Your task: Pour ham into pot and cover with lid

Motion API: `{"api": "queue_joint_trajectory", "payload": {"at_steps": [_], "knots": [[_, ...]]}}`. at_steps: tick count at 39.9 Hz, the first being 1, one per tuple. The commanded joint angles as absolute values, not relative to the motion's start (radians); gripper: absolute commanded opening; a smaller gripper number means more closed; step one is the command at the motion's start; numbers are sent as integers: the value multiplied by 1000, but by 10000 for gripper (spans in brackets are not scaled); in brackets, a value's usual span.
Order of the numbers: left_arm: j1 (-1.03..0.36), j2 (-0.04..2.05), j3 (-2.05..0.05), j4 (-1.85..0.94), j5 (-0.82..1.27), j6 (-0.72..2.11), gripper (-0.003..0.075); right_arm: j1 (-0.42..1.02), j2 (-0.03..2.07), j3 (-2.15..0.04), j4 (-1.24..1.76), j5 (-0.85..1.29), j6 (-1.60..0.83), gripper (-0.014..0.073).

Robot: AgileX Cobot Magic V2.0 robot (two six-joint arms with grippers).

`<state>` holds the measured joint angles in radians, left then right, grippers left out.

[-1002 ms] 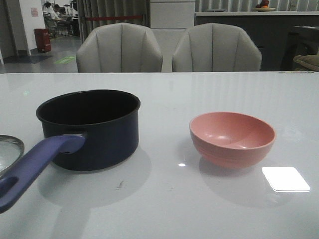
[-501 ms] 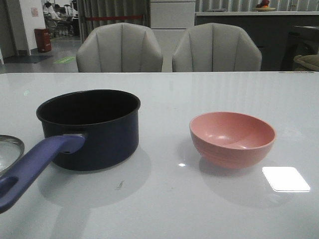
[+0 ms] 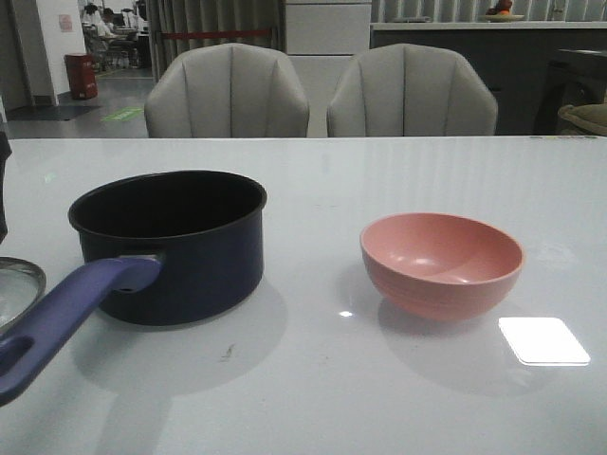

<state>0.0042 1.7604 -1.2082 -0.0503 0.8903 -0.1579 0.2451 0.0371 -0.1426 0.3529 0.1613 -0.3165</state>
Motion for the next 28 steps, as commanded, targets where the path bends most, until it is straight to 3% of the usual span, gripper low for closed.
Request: {"api": "queue_joint_trajectory", "payload": {"at_steps": [1, 23, 28], "knots": [[4, 1732, -1237, -38, 868, -173, 638, 246, 47, -169, 365, 77, -325, 149], [4, 1800, -1237, -13, 876, -199, 636, 246, 47, -169, 365, 77, -325, 149], [4, 1800, -1237, -13, 875, -199, 552, 246, 47, -169, 365, 77, -325, 149]]}}
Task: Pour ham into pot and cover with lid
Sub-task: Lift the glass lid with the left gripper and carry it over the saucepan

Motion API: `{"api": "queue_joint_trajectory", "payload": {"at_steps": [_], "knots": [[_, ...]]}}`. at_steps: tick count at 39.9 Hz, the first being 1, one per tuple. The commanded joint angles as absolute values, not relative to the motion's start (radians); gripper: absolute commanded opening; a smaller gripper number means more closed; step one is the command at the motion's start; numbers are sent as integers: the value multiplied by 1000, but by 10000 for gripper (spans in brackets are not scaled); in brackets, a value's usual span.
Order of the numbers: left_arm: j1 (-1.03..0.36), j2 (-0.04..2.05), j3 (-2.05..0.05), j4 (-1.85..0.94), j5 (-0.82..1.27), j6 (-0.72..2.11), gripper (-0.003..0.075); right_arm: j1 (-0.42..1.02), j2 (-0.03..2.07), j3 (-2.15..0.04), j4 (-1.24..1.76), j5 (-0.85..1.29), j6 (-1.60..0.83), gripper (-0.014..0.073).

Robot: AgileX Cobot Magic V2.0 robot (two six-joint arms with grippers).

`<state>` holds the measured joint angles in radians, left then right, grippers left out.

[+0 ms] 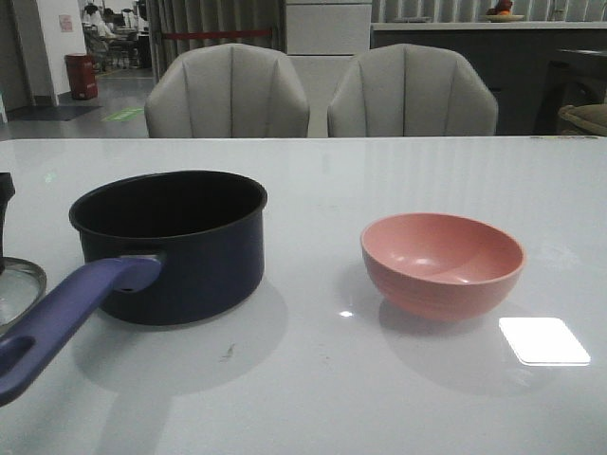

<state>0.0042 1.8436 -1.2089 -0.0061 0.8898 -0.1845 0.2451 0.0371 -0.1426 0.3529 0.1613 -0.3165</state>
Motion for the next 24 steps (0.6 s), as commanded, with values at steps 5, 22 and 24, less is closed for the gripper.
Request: {"api": "queue_joint_trajectory", "payload": {"at_steps": [5, 22, 24], "knots": [[4, 1800, -1237, -13, 875, -199, 397, 246, 47, -169, 365, 77, -325, 149], [4, 1790, -1298, -13, 914, -197, 206, 246, 47, -169, 365, 77, -325, 149], [4, 1773, -1320, -13, 914, -197, 206, 246, 47, -169, 365, 77, -325, 149]]}}
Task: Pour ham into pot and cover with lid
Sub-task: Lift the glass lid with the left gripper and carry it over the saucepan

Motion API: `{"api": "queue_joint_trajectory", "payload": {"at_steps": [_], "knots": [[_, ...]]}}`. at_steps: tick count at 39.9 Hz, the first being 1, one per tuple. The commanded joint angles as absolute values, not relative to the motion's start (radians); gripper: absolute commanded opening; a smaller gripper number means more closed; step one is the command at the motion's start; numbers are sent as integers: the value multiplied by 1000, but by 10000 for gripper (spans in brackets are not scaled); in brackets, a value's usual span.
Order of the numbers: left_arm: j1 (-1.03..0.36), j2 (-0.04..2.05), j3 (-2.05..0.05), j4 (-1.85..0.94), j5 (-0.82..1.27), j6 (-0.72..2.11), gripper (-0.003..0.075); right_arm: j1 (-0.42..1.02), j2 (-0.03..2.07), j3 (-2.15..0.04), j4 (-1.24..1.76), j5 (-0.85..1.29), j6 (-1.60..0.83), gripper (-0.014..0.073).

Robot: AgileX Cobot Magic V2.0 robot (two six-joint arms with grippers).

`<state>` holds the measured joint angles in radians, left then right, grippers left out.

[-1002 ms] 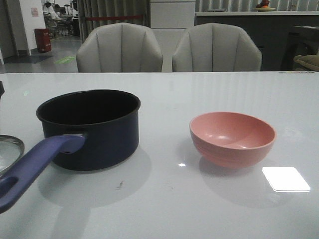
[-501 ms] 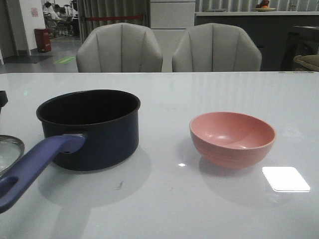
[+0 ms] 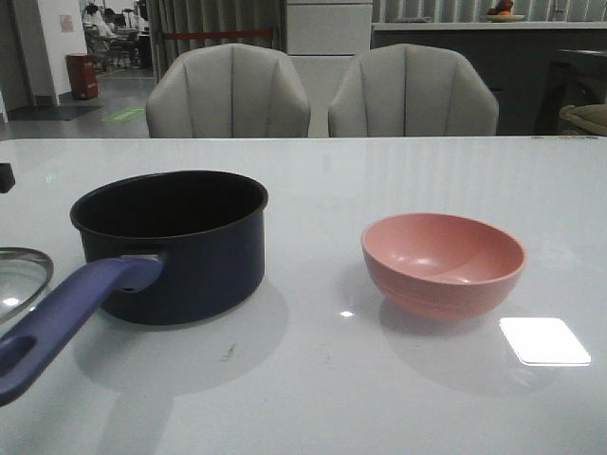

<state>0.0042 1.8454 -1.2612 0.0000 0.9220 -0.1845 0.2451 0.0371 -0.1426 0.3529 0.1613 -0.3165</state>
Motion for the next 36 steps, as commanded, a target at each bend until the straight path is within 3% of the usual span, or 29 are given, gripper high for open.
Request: {"api": "queue_joint_trajectory", "payload": {"at_steps": [1, 15, 36], "knots": [[4, 1766, -1332, -13, 914, -197, 206, 246, 47, -169, 365, 77, -325, 149], [-47, 1678, -1542, 0, 1007, -78, 206, 246, 47, -169, 365, 77, -325, 149], [-433, 1756, -1697, 17, 1106, -8, 206, 246, 47, -169, 365, 77, -325, 149]]}}
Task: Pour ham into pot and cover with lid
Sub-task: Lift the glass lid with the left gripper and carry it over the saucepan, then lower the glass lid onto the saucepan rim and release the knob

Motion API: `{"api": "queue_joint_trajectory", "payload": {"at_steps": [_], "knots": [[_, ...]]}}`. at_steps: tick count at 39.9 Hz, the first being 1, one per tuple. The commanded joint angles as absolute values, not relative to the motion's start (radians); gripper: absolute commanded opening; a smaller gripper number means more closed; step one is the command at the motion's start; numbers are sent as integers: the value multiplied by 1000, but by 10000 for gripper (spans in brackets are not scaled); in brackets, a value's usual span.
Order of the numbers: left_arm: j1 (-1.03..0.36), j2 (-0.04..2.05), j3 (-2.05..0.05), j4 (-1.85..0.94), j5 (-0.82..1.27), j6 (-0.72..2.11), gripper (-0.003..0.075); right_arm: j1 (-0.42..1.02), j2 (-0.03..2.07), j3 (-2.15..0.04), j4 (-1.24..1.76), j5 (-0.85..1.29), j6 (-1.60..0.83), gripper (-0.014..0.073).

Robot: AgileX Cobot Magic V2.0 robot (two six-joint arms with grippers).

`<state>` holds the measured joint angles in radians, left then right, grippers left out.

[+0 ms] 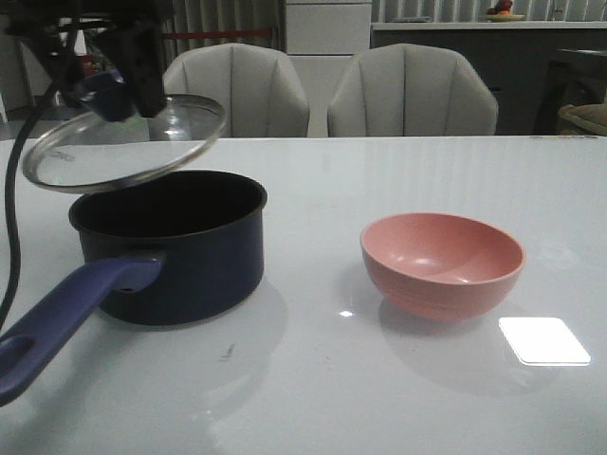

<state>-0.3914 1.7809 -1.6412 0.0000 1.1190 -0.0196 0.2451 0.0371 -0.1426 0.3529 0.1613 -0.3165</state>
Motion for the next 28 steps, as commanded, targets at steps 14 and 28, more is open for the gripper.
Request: {"api": "queue_joint_trajectory", "payload": {"at_steps": [14, 28], "knots": [[-455, 1875, -1794, 20, 1221, -8, 206, 246, 47, -169, 365, 77, -325, 149], [-455, 1887, -1794, 15, 1150, -8, 206, 246, 47, -169, 365, 77, -325, 149]]}}
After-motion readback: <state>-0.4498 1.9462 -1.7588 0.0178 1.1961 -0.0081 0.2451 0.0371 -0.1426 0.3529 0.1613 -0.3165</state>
